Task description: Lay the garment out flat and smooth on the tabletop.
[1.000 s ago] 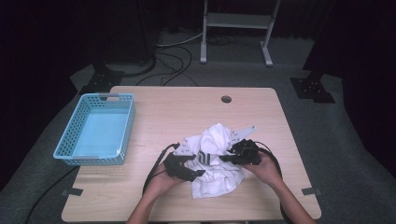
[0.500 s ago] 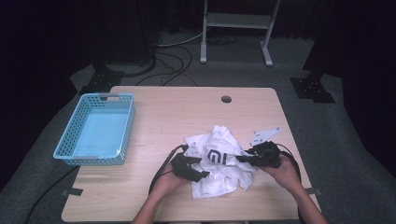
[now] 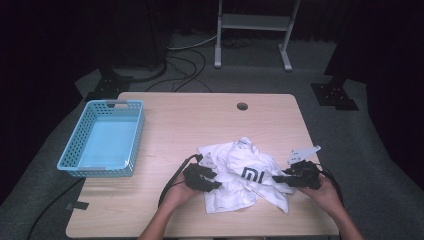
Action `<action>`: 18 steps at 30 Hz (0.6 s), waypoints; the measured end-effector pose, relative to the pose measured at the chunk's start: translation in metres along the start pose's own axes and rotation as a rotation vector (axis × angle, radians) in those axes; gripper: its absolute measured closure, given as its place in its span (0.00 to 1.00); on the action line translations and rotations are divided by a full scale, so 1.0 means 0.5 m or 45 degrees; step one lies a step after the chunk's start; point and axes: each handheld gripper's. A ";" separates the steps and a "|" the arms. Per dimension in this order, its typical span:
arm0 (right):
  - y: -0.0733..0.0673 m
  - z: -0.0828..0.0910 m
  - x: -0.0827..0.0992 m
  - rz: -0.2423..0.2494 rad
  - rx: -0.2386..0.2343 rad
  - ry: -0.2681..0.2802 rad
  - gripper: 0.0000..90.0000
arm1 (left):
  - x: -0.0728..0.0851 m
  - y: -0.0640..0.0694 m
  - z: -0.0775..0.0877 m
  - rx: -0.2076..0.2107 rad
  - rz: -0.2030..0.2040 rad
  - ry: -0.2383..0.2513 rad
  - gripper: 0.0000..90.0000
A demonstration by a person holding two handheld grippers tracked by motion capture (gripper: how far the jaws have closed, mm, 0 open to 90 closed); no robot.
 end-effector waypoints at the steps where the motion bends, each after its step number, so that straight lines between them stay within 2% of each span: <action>1: 0.002 0.000 0.005 -0.005 -0.002 -0.006 0.86 | 0.001 -0.001 0.002 0.001 0.007 -0.006 0.68; 6: 0.016 0.003 0.038 -0.050 -0.009 -0.038 0.85 | 0.004 0.000 0.012 0.019 -0.007 -0.039 0.84; 8: 0.019 0.006 0.049 -0.066 -0.016 -0.041 0.85 | 0.007 -0.001 0.016 0.031 -0.005 -0.045 0.87; 12: 0.017 0.007 0.059 -0.069 -0.036 -0.040 0.84 | 0.015 -0.002 0.030 0.034 0.000 -0.060 0.88; 18: 0.002 0.001 0.059 -0.063 -0.065 -0.039 0.82 | 0.043 -0.010 0.072 0.019 0.019 -0.084 0.89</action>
Point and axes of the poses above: each handheld gripper's, and its own axes: z roughly backward along the jaws, x roughly out of its underside, y roughly to its right, and after that the axes turned 10 degrees about y, right-handed
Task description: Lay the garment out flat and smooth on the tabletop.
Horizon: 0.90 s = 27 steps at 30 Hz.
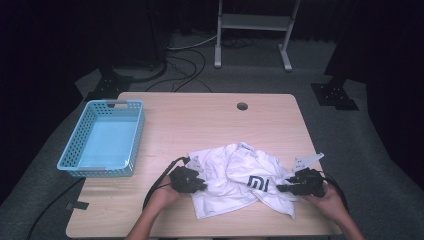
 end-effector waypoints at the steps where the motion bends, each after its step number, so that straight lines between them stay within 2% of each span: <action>1: -0.003 -0.002 -0.001 0.007 -0.002 0.000 0.82 | 0.008 -0.002 0.010 -0.010 0.013 0.003 0.89; 12: -0.028 -0.019 -0.008 0.012 -0.044 0.007 0.80 | 0.061 -0.015 0.079 -0.038 0.035 -0.034 0.90; 20: -0.050 -0.030 -0.014 0.038 -0.079 -0.004 0.79 | 0.094 -0.023 0.120 -0.045 0.049 -0.052 0.90; 27: -0.049 -0.022 -0.006 0.016 -0.106 -0.006 0.79 | 0.113 -0.027 0.148 -0.058 0.049 -0.081 0.90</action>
Point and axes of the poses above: each handheld gripper's, and its own axes: z roughly backward along the jaws, x roughly out of its underside, y roughly to its right, and after that the axes turned 10 degrees about y, right-handed
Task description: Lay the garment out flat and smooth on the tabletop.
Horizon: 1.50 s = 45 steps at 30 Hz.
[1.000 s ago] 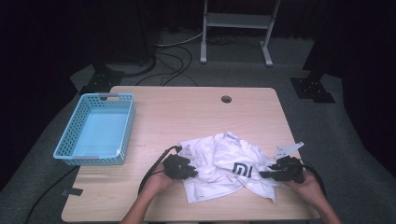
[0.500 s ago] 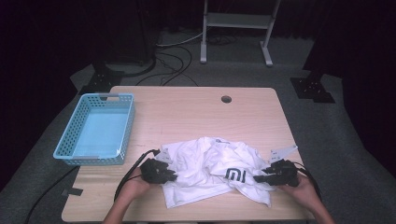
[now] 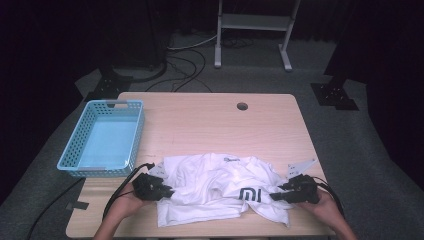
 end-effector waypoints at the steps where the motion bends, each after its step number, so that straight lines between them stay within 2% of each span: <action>1: 0.001 0.001 0.001 0.001 -0.001 0.000 0.79 | 0.001 -0.001 0.002 -0.002 -0.002 -0.001 0.90; 14: 0.025 0.028 0.011 -0.010 0.016 -0.037 0.79 | 0.002 -0.006 0.006 -0.012 0.002 -0.012 0.90; 17: 0.022 0.030 0.006 -0.005 -0.010 -0.020 0.67 | -0.006 0.000 0.010 0.015 0.009 0.014 0.84; 18: 0.021 0.032 0.004 -0.003 -0.021 -0.001 0.63 | -0.011 0.002 0.013 0.036 0.027 0.036 0.81; 20: 0.020 0.041 -0.008 -0.016 -0.044 0.056 0.53 | -0.021 0.005 0.018 0.060 0.032 0.067 0.74; 21: 0.020 0.046 -0.015 -0.020 -0.035 0.076 0.49 | -0.027 0.006 0.020 0.067 0.023 0.077 0.71; 24: 0.031 0.053 -0.037 -0.014 0.006 0.094 0.48 | -0.050 0.002 0.016 0.059 0.016 0.105 0.63; 27: 0.050 0.044 -0.052 -0.029 0.033 0.098 0.48 | -0.075 -0.008 -0.001 0.049 0.001 0.124 0.56; 30: 0.069 0.027 -0.064 -0.042 0.059 0.088 0.50 | -0.102 -0.024 -0.032 0.043 -0.029 0.130 0.52; 36: 0.099 -0.015 -0.093 -0.051 0.073 0.076 0.52 | -0.158 -0.059 -0.095 0.063 -0.052 0.153 0.52; 38: 0.108 -0.027 -0.102 -0.056 0.071 0.068 0.52 | -0.164 -0.062 -0.102 0.067 -0.059 0.155 0.54; 42: 0.124 -0.045 -0.111 -0.057 0.070 0.058 0.53 | -0.192 -0.089 -0.135 0.095 -0.058 0.137 0.54; 45: 0.137 -0.061 -0.114 -0.070 0.069 0.033 0.53 | -0.202 -0.100 -0.149 0.108 -0.058 0.122 0.54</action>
Point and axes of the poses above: each handheld gripper's, and its own axes: z roughly backward along the jaws, x roughly out of its underside, y roughly to its right, and after that the axes turned 10 degrees about y, right-handed
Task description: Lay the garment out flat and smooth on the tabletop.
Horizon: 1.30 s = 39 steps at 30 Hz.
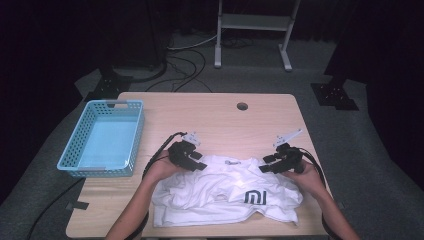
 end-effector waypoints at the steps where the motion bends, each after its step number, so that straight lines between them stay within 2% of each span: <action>1: 0.002 -0.003 0.000 -0.005 0.001 -0.008 0.53 | -0.002 -0.003 -0.006 -0.001 0.005 0.000 0.54; 7: 0.019 -0.022 0.005 -0.032 0.020 -0.035 0.56 | -0.004 -0.017 -0.027 0.001 0.019 -0.025 0.53; 11: 0.023 -0.024 0.007 -0.037 0.023 -0.017 0.66 | 0.003 -0.020 -0.035 0.001 0.028 -0.048 0.59; 18: 0.001 -0.034 0.003 0.039 -0.006 -0.046 0.84 | 0.014 -0.008 -0.034 0.005 0.026 -0.044 0.75; 22: -0.018 -0.030 -0.001 0.079 -0.024 -0.027 0.94 | 0.020 0.004 -0.031 0.021 0.020 -0.049 0.83; 25: -0.035 -0.030 -0.002 0.110 -0.044 -0.039 0.96 | 0.023 0.013 -0.027 0.033 0.011 -0.057 0.91; 28: -0.047 -0.025 -0.003 0.123 -0.062 -0.030 0.96 | 0.024 0.022 -0.020 0.036 0.002 -0.057 0.94; 31: -0.056 -0.015 -0.006 0.120 -0.078 -0.009 0.96 | 0.024 0.028 -0.008 0.033 -0.001 -0.020 0.96; 34: -0.058 -0.004 -0.009 0.123 -0.094 0.014 0.96 | 0.022 0.031 0.003 0.026 -0.008 -0.004 0.96; 39: -0.052 0.022 -0.016 0.092 -0.112 0.073 0.96 | 0.014 0.032 0.024 0.005 -0.019 0.026 0.96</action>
Point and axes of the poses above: each handheld gripper's, and its own axes: z roughly backward along the jaws, x roughly out of its underside, y roughly to its right, and after that the axes turned 10 degrees about y, right-handed
